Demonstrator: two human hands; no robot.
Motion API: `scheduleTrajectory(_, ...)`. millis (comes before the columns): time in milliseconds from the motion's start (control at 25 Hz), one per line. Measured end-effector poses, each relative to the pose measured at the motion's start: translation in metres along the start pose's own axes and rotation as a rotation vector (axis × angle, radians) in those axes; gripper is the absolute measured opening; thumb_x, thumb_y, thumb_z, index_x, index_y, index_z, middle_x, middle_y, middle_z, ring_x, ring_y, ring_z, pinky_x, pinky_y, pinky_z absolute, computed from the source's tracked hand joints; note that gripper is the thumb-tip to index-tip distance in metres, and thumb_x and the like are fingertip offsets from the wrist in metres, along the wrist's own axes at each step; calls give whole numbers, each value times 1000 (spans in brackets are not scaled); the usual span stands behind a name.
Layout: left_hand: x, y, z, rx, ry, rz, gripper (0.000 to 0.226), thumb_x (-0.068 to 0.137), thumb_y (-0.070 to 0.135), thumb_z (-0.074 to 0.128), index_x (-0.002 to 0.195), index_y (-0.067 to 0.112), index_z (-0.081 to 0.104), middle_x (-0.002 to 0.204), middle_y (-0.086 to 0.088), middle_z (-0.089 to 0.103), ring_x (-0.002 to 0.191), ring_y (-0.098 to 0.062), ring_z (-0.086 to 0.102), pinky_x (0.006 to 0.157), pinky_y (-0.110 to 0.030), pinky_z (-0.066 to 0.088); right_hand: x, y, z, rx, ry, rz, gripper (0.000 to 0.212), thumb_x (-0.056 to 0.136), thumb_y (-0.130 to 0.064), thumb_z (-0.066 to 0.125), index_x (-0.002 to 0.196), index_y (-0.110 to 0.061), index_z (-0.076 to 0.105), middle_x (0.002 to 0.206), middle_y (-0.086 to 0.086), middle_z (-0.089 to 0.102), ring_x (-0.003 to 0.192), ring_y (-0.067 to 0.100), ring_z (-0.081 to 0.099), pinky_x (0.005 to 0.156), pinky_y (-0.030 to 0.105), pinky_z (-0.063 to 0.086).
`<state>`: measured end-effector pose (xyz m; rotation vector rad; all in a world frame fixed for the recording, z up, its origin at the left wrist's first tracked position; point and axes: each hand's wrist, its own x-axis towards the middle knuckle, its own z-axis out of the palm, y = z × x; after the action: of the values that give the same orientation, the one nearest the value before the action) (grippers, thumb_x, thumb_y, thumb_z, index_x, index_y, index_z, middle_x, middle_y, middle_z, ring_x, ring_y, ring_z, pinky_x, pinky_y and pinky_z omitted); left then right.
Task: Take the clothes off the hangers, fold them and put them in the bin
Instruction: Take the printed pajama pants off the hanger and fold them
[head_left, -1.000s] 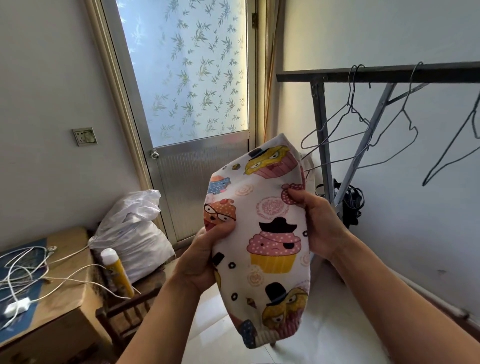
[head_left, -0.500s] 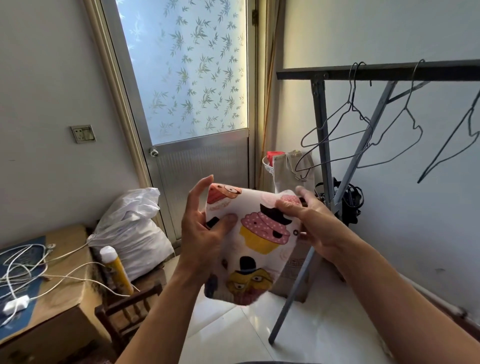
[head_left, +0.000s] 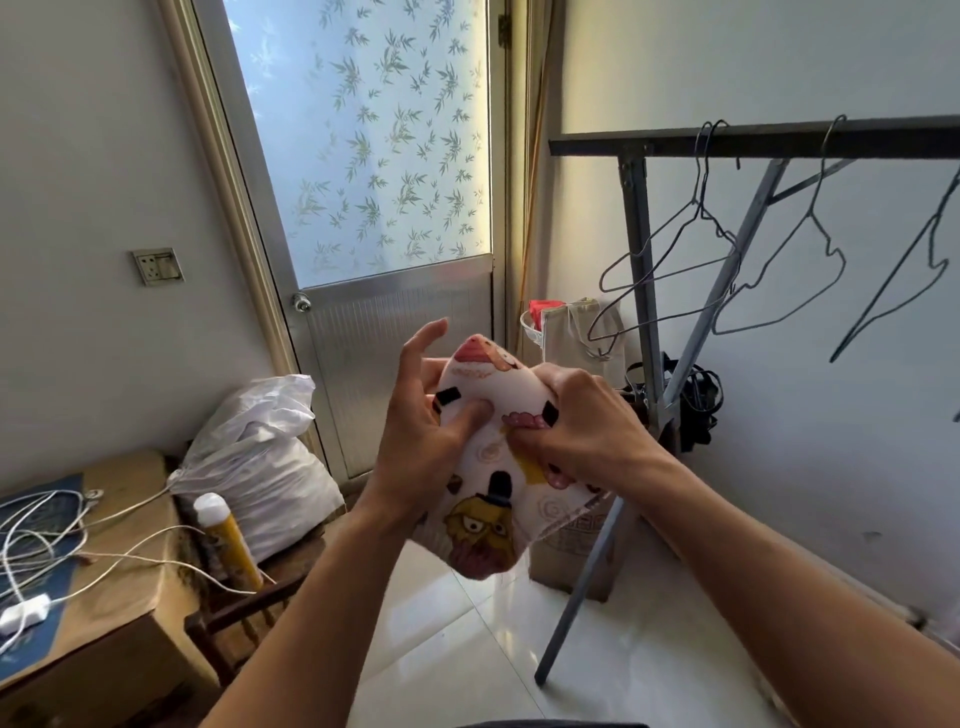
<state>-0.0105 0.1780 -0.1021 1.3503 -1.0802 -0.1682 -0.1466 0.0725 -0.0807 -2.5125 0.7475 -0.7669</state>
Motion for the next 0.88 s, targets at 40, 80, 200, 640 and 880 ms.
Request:
scheduleTrajectory(40,-2,-5,3,156,145,71,61,83,8,72,133,28,43,109,-1,61,97,-16,63,75,-22,51,1,4,3,15,34,35,36,75,-34,71,107,-23,61,83,-4,68,73,16,66,67,39,58)
scheduleTrajectory(80,-8,-10,6,299,284,166,50,83,11,73,126,23,48,105,1,58,95,-15,58,75,-22,48,1,7,6,19,67,72,35,76,-33,70,108,-22,62,83,-4,68,73,16,66,67,38,57)
scheduleTrajectory(200,-30,-17,21,322,207,38,34,87,40,66,112,24,50,101,1,54,89,-14,59,68,-24,54,1,6,11,-18,185,113,40,81,-36,67,118,-23,59,89,-3,68,78,19,65,68,34,55)
scheduleTrajectory(640,-26,-37,4,-926,-84,-656,48,80,36,61,121,13,62,108,-17,71,90,-29,71,76,-43,59,-13,-9,51,398,-141,24,38,96,-43,49,131,-34,57,113,-10,64,92,1,59,83,27,49)
scheduleTrajectory(880,-45,-71,-15,-960,-61,-714,77,65,35,67,136,9,52,127,-25,61,106,-42,62,85,-53,54,-12,29,65,59,108,264,53,86,-58,55,128,-27,49,126,-6,49,112,13,53,89,40,48)
